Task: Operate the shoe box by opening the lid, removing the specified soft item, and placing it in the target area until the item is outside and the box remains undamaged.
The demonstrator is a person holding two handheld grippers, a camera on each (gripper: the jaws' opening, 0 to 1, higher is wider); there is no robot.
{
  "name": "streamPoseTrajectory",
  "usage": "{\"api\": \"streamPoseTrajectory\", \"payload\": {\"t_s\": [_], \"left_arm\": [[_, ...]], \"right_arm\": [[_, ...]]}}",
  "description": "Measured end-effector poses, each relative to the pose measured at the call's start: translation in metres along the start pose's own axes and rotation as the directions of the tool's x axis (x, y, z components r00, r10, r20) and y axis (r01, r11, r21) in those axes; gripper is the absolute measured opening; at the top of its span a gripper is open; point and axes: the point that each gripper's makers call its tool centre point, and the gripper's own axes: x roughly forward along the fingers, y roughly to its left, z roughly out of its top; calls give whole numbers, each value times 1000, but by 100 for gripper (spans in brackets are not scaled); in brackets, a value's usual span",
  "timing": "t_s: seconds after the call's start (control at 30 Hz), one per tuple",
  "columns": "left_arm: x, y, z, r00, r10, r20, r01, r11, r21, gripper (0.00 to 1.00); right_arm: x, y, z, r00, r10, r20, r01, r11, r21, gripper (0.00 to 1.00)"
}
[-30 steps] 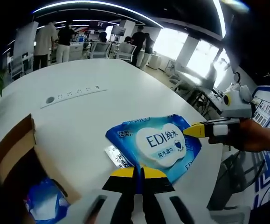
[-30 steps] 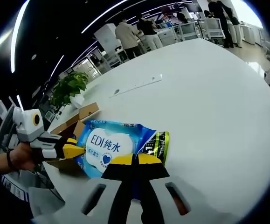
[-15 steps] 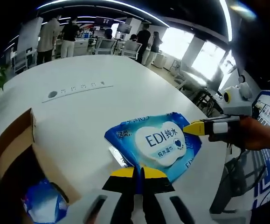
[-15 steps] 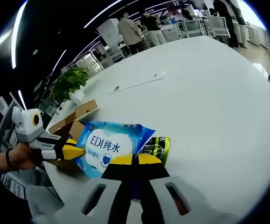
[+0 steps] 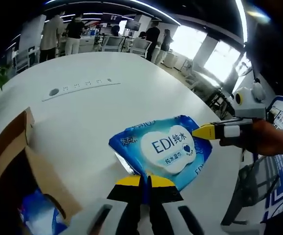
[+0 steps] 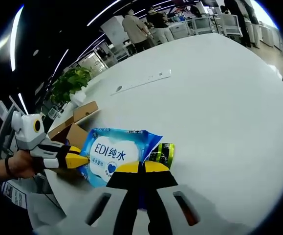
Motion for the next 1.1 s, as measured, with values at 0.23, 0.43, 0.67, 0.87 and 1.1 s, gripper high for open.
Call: {"api": "streamPoseTrajectory", "payload": {"t_s": [0.23,0.43,0.67,0.87,1.1], "left_arm": [[9,3,-7,1000,2,-14,-2,1000,-22,3],[10,2,-10,1000,12,-29,-12,1000,-15,3],[11,2,-14,997,36,-66,-37,999,-13,4],[11,3,-17,995,41,-87,-42,999,-8,5],[7,5,-17,994,56,-91,-59,998,-28,5]], "right_arm": [[7,-11,-4,1000,-5,-16,6,1000,5,0],[12,-16,-9,1000,-5,-26,5,1000,17,0],[16,-17,-13,999,-7,-39,8,1000,12,0],[17,-20,-12,1000,-14,-26,15,999,42,0],[16,-20,-11,1000,-19,-22,20,999,35,0]]}}
